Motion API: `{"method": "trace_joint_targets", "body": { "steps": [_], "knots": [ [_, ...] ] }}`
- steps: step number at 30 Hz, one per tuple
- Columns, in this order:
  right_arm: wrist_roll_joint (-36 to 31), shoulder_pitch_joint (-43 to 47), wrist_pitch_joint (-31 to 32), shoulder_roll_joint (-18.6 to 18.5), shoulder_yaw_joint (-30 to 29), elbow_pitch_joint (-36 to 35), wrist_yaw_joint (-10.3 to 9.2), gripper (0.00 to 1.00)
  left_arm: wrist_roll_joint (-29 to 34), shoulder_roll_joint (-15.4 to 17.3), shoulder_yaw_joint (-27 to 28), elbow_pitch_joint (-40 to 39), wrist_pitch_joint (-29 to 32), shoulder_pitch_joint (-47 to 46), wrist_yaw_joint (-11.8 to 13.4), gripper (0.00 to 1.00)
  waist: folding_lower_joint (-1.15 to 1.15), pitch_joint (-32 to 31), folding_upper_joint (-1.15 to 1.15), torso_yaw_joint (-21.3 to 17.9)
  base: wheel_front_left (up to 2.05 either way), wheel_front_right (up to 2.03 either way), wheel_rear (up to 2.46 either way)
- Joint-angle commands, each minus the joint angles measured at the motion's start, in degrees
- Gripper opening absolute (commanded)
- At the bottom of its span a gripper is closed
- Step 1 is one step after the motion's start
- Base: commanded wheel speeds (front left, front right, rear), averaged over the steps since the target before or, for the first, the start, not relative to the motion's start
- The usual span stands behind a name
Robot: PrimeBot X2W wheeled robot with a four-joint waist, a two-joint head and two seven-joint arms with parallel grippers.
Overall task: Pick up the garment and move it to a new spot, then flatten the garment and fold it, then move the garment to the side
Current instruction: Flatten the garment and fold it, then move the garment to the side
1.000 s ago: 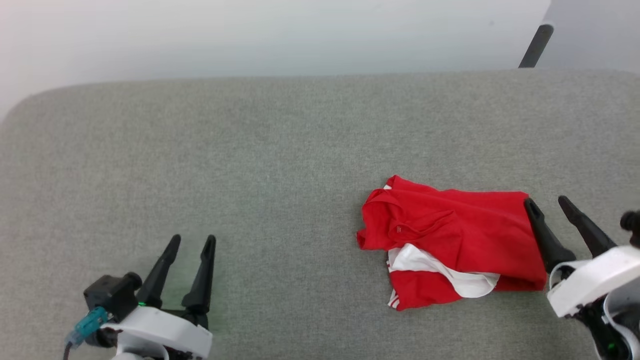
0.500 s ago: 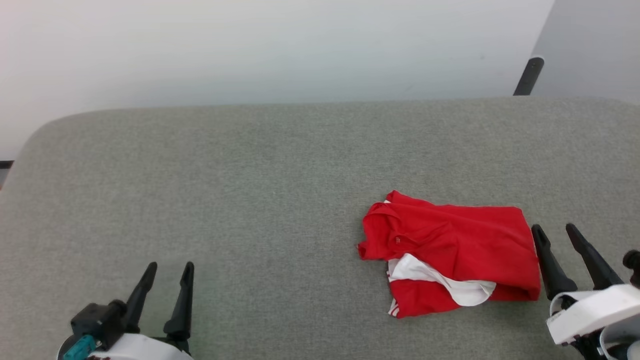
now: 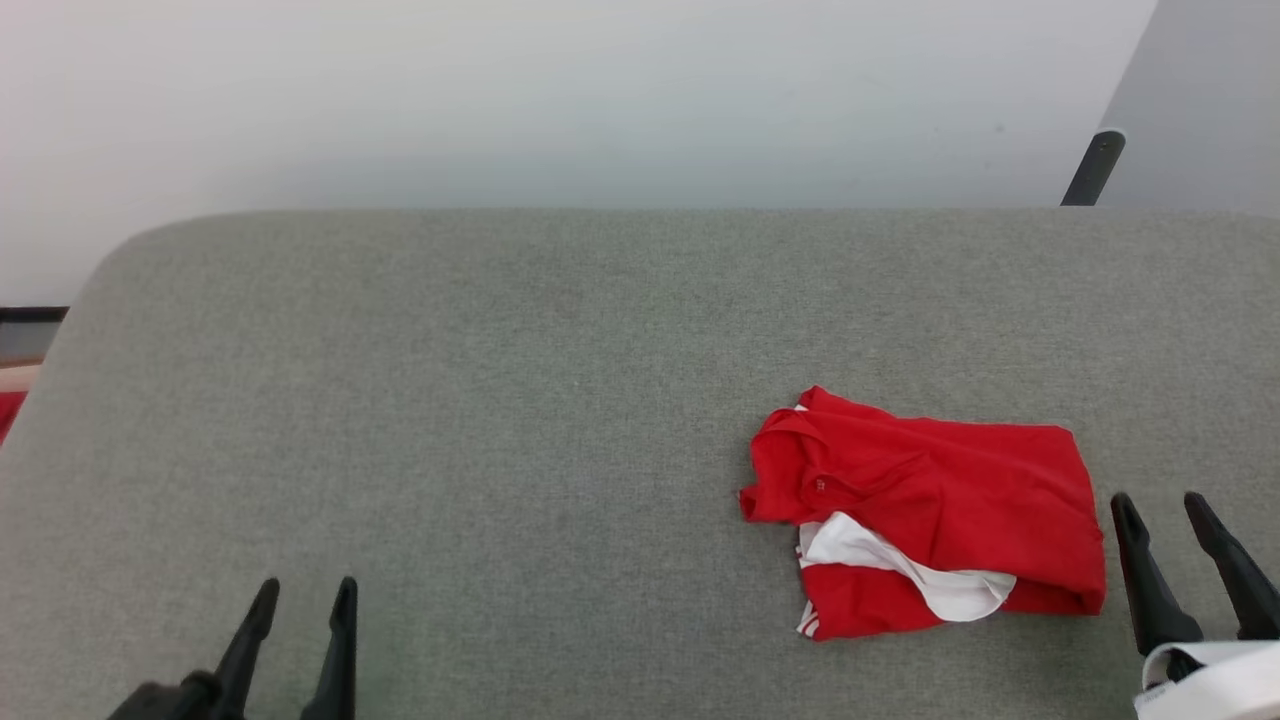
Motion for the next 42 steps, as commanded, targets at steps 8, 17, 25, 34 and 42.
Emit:
{"method": "trace_joint_targets", "body": {
  "steps": [8,17,25,34,42],
  "knots": [
    [-2.3,4.2,1.1,2.4,-2.8,-4.7,-0.01,1.0,0.9,-1.0,1.5,-3.1,0.0,2.5,-0.1,1.0,0.0,1.5,0.0,0.4,0.0,0.0,0.0],
    [-3.2,3.0,2.1,3.4,-2.5,-5.6,-0.01,1.0,1.1,-1.1,1.2,-3.4,0.0,1.2,-0.1,1.0,0.0,1.8,0.0,0.2,0.0,0.0,0.0],
    [-3.0,3.3,2.4,3.8,-2.7,-5.4,-0.01,1.0,1.1,-1.3,0.8,-3.3,0.0,1.1,-0.1,1.0,0.0,1.6,0.0,0.4,0.0,0.0,0.0],
    [-2.9,-2.1,12.1,1.2,-3.7,-5.0,-0.01,1.0,1.0,-1.8,0.1,-3.1,0.0,0.2,-0.1,1.0,0.0,2.0,0.0,0.3,0.0,0.0,0.0],
    [-4.9,-11.4,35.7,-0.1,-6.4,-3.3,0.0,1.0,0.3,-1.0,-1.5,-3.0,0.0,-2.7,-0.1,1.0,0.0,5.0,0.0,0.3,0.0,0.0,0.0]
  ]
}}
